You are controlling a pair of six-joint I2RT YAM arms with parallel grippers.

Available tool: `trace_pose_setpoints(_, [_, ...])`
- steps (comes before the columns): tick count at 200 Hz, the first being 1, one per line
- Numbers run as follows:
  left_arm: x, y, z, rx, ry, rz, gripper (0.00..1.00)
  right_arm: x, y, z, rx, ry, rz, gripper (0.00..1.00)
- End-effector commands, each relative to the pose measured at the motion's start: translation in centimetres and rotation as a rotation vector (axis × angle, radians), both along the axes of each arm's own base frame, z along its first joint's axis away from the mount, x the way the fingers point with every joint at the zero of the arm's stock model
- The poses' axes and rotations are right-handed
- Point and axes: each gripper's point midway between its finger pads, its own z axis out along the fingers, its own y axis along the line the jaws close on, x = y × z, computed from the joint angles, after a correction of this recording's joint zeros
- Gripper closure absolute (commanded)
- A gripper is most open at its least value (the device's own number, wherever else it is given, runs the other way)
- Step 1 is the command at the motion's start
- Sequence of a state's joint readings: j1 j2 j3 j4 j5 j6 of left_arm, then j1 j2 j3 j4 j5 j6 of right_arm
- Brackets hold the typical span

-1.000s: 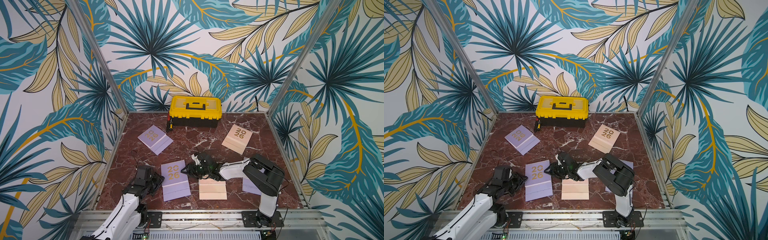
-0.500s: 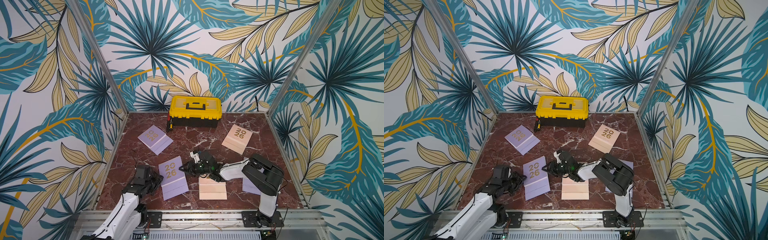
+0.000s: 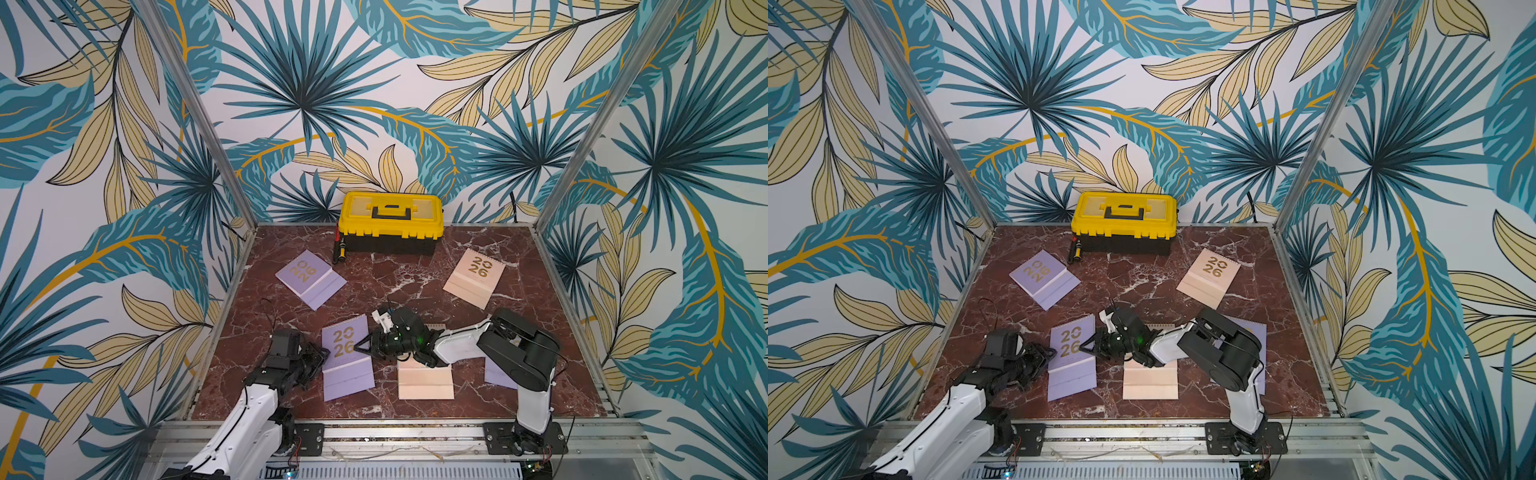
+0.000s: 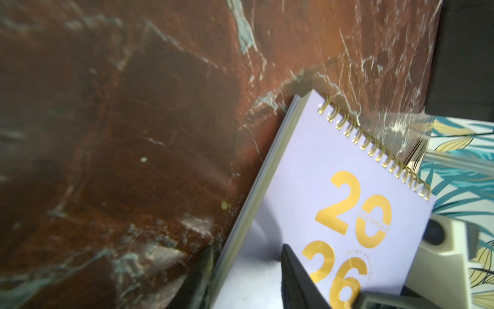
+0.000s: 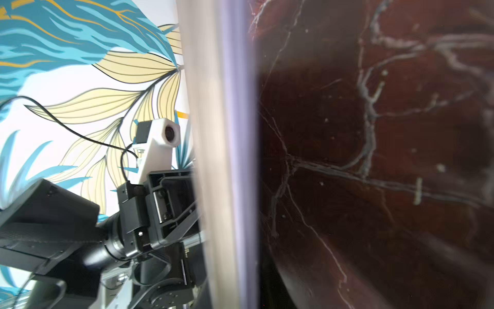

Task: Stack the calendars
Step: Pick up the calendar at the center of the board.

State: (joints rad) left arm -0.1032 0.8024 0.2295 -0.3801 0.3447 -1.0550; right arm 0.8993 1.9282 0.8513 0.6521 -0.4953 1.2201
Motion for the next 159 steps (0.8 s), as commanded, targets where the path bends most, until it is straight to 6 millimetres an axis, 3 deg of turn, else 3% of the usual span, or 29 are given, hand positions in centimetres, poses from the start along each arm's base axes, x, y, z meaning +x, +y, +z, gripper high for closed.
trace_pose_setpoints(1, [-1.5,0.1,0.0,0.016,0.071,-0.024,0.50,0.2,0.3,1.9,0.009,-0.051,0.006,0.88])
trace_pose_setpoints(39, [-0.3,-0.4,2.1,-0.003,0.027,-0.048,0.45,0.3,0.4,2.6,0.041,-0.065,-0.004,0.97])
trace_pose_setpoints(95, [1.1,-1.6,5.6,-0.064,-0.053,-0.084,0.39,0.9,-0.6,4.7,0.069,-0.105,-0.031,1.00])
trace_pose_setpoints(134, [1.9,-2.7,8.0,-0.121,-0.086,-0.122,0.38,1.4,-2.4,5.6,0.024,-0.134,-0.048,1.00])
trace_pose_setpoints(159, [2.4,-3.3,9.4,-0.146,-0.107,-0.147,0.37,1.8,-4.6,5.8,-0.015,-0.144,-0.071,1.00])
